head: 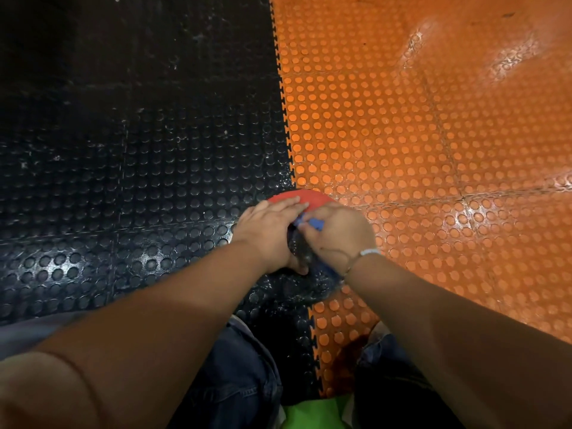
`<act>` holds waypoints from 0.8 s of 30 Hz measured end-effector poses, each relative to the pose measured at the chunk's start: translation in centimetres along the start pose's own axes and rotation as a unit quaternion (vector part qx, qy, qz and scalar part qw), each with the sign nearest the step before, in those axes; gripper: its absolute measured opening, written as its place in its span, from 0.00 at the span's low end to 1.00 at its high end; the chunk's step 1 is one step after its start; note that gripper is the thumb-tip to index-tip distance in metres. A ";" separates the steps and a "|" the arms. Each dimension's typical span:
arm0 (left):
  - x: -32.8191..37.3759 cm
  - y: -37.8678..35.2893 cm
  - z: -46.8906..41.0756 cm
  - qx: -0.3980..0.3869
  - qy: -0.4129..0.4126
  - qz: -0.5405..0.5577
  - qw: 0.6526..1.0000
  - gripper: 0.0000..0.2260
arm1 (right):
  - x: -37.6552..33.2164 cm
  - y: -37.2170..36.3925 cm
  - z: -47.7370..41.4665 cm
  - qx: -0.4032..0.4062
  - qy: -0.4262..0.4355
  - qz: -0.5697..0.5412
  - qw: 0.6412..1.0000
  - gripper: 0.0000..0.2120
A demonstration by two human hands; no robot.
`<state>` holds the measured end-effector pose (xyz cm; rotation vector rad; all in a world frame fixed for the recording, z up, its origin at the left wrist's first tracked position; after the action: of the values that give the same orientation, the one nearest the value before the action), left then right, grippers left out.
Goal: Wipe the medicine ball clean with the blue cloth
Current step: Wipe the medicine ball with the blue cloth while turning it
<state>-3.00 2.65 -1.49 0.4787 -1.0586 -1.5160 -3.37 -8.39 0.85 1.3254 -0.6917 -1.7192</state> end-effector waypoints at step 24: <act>-0.7 0.5 0.8 0.016 0.042 -0.011 0.999 0.54 | 6.0 0.8 1.4 0.083 -0.180 -0.175 0.965 0.11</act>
<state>-3.18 3.61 -0.87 0.5742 -1.0167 -1.4870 -5.04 -14.06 -1.03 1.3188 -0.8587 -2.2650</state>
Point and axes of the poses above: each hand's wrist, its own z-axis away from the middle knuckle, its own y-axis out of the back of the hand, x = y × z, the point moved 7 cm from there along -z, towards the middle knuckle, and after that the axes turned 5 degrees about -z, right-handed, at the moved point
